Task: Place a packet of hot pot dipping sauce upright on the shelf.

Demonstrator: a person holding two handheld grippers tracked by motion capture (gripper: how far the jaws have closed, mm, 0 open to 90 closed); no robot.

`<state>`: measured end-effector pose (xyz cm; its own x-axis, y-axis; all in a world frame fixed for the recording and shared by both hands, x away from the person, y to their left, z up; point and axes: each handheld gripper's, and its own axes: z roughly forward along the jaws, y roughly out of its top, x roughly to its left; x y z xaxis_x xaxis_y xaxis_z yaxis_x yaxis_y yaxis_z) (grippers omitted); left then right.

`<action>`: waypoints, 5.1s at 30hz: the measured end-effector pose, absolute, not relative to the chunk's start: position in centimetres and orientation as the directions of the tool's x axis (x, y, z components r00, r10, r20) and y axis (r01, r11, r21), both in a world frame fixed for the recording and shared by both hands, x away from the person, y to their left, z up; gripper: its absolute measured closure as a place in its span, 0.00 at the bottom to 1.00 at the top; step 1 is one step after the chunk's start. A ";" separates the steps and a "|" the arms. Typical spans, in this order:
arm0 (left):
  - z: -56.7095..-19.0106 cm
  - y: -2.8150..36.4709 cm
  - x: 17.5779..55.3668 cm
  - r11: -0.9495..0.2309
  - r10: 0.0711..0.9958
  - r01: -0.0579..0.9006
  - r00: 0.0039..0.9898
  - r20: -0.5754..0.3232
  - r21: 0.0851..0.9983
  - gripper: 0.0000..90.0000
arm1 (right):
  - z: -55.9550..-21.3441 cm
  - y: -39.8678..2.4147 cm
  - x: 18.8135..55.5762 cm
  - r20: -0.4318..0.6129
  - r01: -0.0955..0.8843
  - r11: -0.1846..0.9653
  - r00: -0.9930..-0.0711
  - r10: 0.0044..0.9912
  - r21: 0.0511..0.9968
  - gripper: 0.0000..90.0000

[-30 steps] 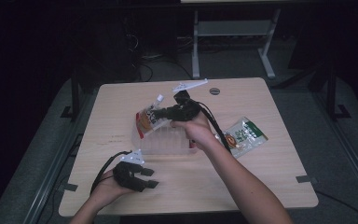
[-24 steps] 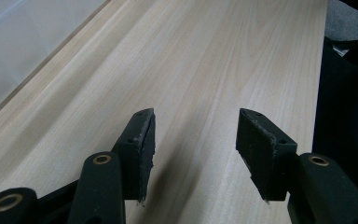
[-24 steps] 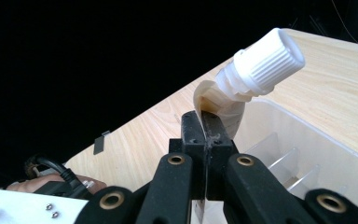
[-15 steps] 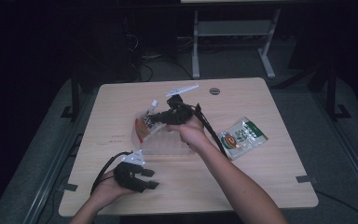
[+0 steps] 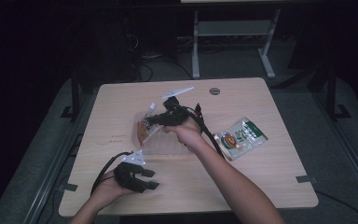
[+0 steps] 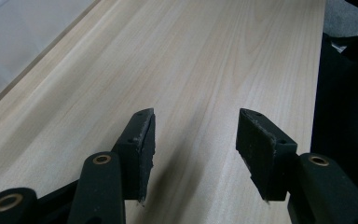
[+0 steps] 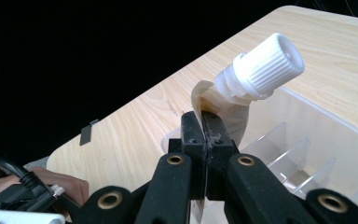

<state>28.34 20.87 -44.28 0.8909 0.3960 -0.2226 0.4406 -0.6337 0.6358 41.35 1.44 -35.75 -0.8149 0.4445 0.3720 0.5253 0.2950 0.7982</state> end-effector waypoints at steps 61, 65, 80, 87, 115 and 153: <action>-43.8 21.1 28.3 -0.633 0.408 0.443 0.888 -0.212 0.635 0.50 | -35.6 -3.1 36.3 0.168 0.371 0.490 -0.897 0.409 0.789 0.39; -43.8 21.0 28.1 -0.633 0.412 0.445 0.887 -0.211 0.634 0.50 | -35.9 -4.4 35.5 0.159 0.363 0.491 -0.899 0.408 0.792 0.39; -43.7 21.2 28.0 -0.631 0.423 0.449 0.883 -0.203 0.633 0.50 | -38.0 -8.2 32.5 0.177 0.388 0.501 -0.891 0.417 0.774 0.39; -43.6 21.4 27.8 -0.622 0.435 0.459 0.876 -0.208 0.635 0.50 | -38.9 -9.8 31.1 0.187 0.399 0.505 -0.889 0.419 0.766 0.38; -43.6 21.2 27.7 -0.612 0.442 0.451 0.876 -0.193 0.649 0.44 | -42.3 -20.9 32.2 0.171 0.567 0.411 -0.711 0.682 0.714 0.47; -43.6 21.3 27.6 -0.617 0.447 0.457 0.873 -0.193 0.641 0.44 | -45.5 -20.9 43.5 0.137 0.668 0.356 -0.567 0.813 0.654 1.00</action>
<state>27.63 21.27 -43.62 0.8734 0.4472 -0.1931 0.4574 -0.6168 0.6406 43.51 -20.88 -45.48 -0.5666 0.8126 0.1368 0.6680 0.3558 0.6536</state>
